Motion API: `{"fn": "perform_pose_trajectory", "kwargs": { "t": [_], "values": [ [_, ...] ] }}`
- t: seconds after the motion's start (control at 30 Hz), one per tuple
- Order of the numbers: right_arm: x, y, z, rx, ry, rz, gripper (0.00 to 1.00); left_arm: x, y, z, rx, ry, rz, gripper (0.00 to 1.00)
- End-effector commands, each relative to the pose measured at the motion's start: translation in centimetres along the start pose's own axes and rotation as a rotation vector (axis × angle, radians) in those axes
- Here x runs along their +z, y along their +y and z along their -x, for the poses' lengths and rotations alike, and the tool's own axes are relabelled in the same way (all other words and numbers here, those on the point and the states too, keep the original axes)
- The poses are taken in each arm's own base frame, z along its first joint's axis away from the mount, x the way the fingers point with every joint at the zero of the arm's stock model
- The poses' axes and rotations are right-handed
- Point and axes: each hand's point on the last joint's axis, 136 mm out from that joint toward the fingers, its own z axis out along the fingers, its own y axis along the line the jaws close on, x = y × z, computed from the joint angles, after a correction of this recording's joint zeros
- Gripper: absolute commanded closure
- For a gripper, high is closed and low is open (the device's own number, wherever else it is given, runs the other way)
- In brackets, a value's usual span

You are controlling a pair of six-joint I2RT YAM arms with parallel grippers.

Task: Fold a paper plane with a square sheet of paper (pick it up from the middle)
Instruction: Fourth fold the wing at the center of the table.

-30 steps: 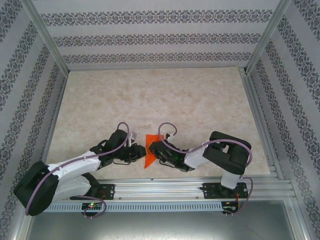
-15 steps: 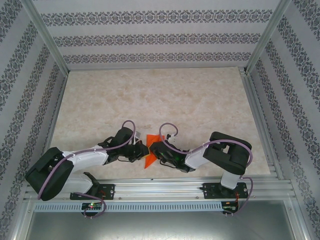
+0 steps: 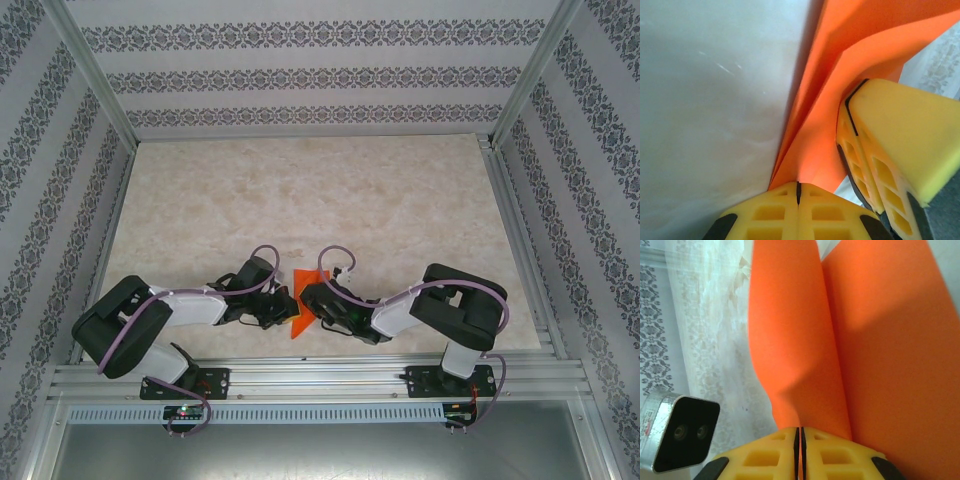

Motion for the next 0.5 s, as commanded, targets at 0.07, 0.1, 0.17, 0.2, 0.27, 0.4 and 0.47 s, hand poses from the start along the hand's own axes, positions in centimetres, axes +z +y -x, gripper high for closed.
{"fn": "perform_pose_trajectory", "kwargs": {
  "t": [0.07,0.1,0.17,0.2,0.27,0.4,0.47],
  "values": [
    [-0.9,-7.2,-0.3,-0.215,0.131,-0.292,0.85,0.2,5.9,-2.9,-0.018,0.072,0.186,1.00],
    [-0.9,-6.6,-0.3,-0.234,0.154,-0.279,0.85,0.2,6.0,-2.9,-0.009,0.073,0.191,1.00],
    [-1.1,-5.2,-0.4,-0.276,0.194,-0.235,0.86,0.1,6.1,-2.8,0.011,0.075,0.220,1.00],
    [-1.3,-4.5,-0.2,-0.289,0.203,-0.218,0.86,0.1,6.2,-2.7,0.019,0.077,0.233,1.00],
    [-2.0,-3.2,0.3,-0.335,0.200,-0.187,0.86,0.2,6.2,-2.6,0.036,0.083,0.250,1.00],
    [-2.4,-1.5,0.6,-0.405,0.258,-0.136,0.86,0.4,6.6,-2.5,0.044,0.080,0.285,1.00],
    [-2.2,-1.4,0.9,-0.399,0.273,-0.122,0.86,0.6,6.7,-2.5,0.052,0.082,0.302,1.00]
  ]
}}
